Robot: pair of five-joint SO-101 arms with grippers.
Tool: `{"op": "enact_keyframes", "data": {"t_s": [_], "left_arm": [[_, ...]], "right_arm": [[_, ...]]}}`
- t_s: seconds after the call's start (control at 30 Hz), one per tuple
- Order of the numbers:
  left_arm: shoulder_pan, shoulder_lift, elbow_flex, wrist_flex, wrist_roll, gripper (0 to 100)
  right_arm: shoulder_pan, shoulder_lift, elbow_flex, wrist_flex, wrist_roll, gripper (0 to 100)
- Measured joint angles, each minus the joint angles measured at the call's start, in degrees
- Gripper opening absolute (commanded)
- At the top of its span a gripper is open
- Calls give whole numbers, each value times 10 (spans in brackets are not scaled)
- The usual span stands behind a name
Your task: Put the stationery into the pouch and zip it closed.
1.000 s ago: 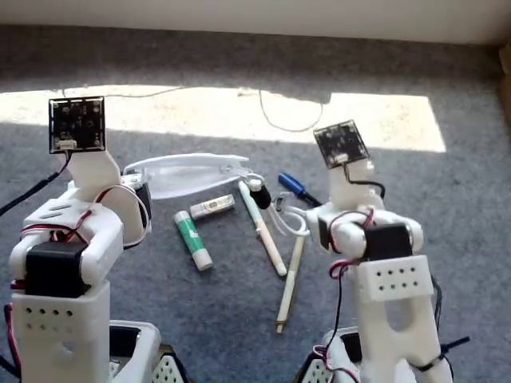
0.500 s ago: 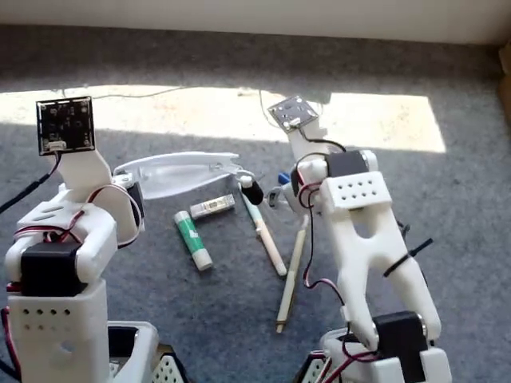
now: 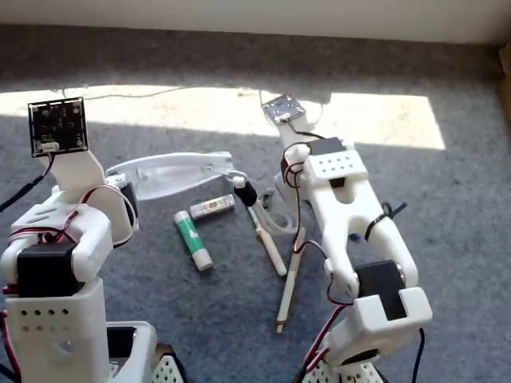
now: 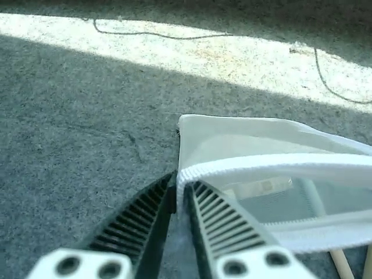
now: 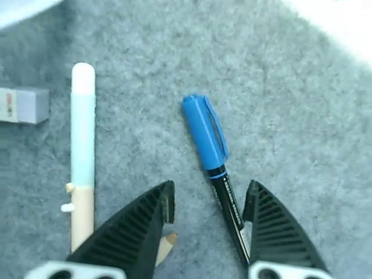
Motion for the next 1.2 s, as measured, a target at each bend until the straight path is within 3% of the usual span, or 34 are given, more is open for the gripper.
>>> {"op": "enact_keyframes", "data": {"t_s": [0.43, 0.83, 1.0, 1.2], "left_arm": [[-1, 0, 1, 0, 0, 9], [-1, -4, 5, 0, 0, 10], [-1, -4, 5, 0, 0, 10], [-1, -4, 5, 0, 0, 10]], "right_arm": [[-22, 84, -1, -60, -5, 188], [-12, 113, -11, -64, -5, 118], [-1, 119, -17, -66, 3, 16], [14, 120, -17, -67, 14, 5]]}}
